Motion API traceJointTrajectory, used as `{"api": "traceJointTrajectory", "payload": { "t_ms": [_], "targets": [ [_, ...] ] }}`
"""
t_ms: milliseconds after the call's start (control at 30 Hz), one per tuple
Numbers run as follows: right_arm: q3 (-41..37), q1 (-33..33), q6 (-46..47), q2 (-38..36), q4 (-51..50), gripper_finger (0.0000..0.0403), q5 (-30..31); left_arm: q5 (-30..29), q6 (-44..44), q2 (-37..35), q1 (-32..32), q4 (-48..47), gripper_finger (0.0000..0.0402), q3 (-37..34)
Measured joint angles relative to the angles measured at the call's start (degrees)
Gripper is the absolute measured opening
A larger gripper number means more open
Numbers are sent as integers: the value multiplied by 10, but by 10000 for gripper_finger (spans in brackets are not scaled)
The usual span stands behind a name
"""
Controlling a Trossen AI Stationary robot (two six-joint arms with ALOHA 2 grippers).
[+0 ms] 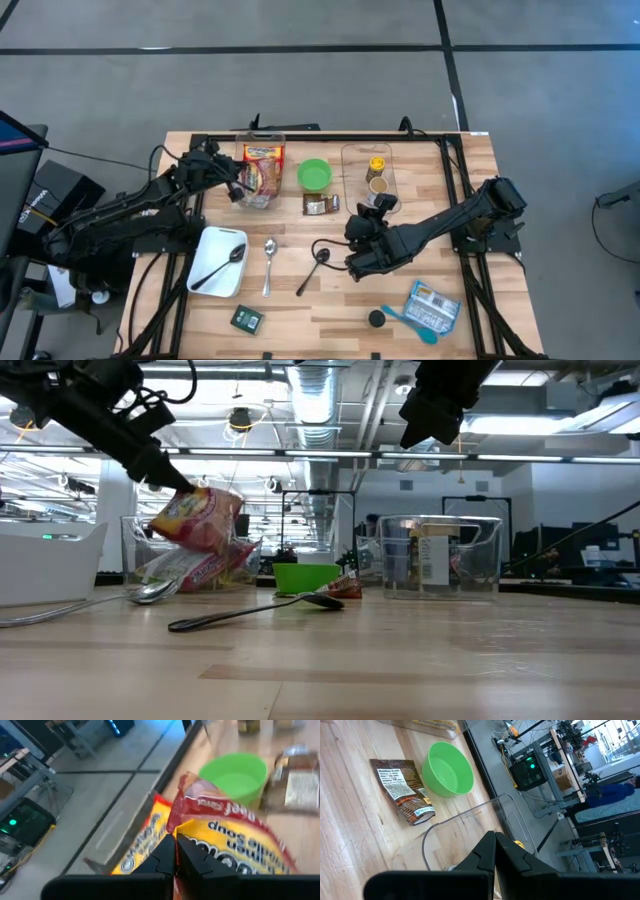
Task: Pick & Place Food Item
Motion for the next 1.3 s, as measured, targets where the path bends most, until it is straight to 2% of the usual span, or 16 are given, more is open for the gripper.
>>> {"api": "traceJointTrajectory", "payload": {
  "t_ms": [233, 667, 1033, 1200, 1300],
  "targets": [
    [0, 0, 0, 0, 0, 0, 0, 11, 6, 37, 0, -32, 1, 0],
    [0, 0, 0, 0, 2, 0, 0, 13, -7, 55, -1, 7, 12, 0],
    [0, 0, 0, 0, 2, 0, 0, 7, -15, 55, -1, 8, 85, 0],
    [0, 0, 0, 0, 2, 0, 0, -39, -39, 54, -1, 8, 119, 0],
    [0, 0, 0, 0, 2, 0, 0, -46, -40, 54, -1, 10, 136, 0]
  ]
}}
